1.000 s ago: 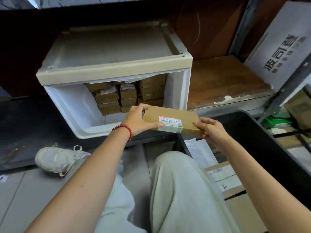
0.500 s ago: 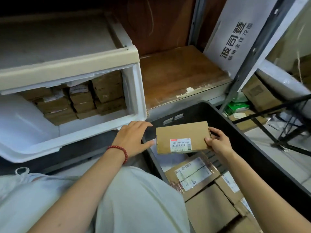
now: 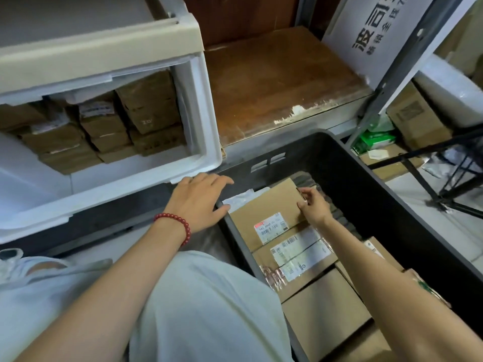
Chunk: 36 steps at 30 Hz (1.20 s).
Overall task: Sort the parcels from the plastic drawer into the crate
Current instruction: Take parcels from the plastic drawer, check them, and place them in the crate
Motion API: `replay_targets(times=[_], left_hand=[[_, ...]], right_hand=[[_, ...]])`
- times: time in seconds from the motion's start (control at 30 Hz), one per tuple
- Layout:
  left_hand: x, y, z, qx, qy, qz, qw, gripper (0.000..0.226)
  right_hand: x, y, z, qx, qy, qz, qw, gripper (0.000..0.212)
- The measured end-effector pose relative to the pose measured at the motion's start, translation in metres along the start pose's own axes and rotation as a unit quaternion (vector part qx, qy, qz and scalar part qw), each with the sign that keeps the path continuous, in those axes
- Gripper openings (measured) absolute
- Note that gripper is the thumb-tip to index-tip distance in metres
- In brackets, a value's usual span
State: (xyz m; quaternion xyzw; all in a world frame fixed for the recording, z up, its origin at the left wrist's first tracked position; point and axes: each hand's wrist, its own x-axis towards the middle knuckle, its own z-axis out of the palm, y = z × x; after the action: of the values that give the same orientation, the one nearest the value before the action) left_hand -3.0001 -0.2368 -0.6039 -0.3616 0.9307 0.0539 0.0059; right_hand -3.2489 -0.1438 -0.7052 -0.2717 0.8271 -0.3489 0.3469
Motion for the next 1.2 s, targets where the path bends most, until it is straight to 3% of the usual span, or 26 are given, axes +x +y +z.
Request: replay_targets(times=[0.17, 0.27, 0.33, 0.5, 0.57, 0.67, 0.8, 0.97, 1.2], left_hand=[[0.002, -0.001, 0.002, 0.001, 0.008, -0.017, 1.0, 0.052], [0.0, -0.007, 0.005, 0.003, 0.008, -0.036, 0.999, 0.051], [-0.003, -0.011, 0.007, 0.006, 0.007, -0.052, 0.999, 0.051], [-0.015, -0.021, 0.008, 0.004, 0.002, -0.089, 0.996, 0.049], [-0.022, -0.026, 0.006, -0.011, -0.002, -0.113, 0.994, 0.048], [-0.037, -0.033, 0.001, -0.03, 0.001, -0.174, 0.984, 0.053], [-0.063, -0.041, -0.009, 0.011, 0.006, -0.221, 0.975, 0.057], [-0.087, -0.05, -0.037, 0.032, 0.025, -0.252, 0.967, 0.056], [-0.125, -0.088, -0.085, 0.053, 0.082, -0.302, 0.948, 0.055]], right_hand=[[0.011, -0.008, 0.021, -0.13, -0.001, 0.009, 0.991, 0.047], [0.008, 0.004, 0.028, -0.319, -0.012, 0.007, 0.948, 0.069], [0.003, 0.008, 0.03, -0.384, -0.041, 0.002, 0.922, 0.076], [-0.008, 0.0, 0.022, -0.466, -0.146, 0.013, 0.872, 0.048], [-0.013, -0.001, 0.021, -0.465, -0.138, -0.009, 0.875, 0.048], [-0.026, -0.016, 0.025, -0.422, -0.06, -0.089, 0.9, 0.054], [-0.05, -0.06, 0.034, -0.403, -0.02, -0.205, 0.892, 0.061], [-0.089, -0.126, 0.056, -0.323, -0.056, -0.309, 0.893, 0.056], [-0.15, -0.202, 0.117, -0.279, -0.109, -0.374, 0.878, 0.049]])
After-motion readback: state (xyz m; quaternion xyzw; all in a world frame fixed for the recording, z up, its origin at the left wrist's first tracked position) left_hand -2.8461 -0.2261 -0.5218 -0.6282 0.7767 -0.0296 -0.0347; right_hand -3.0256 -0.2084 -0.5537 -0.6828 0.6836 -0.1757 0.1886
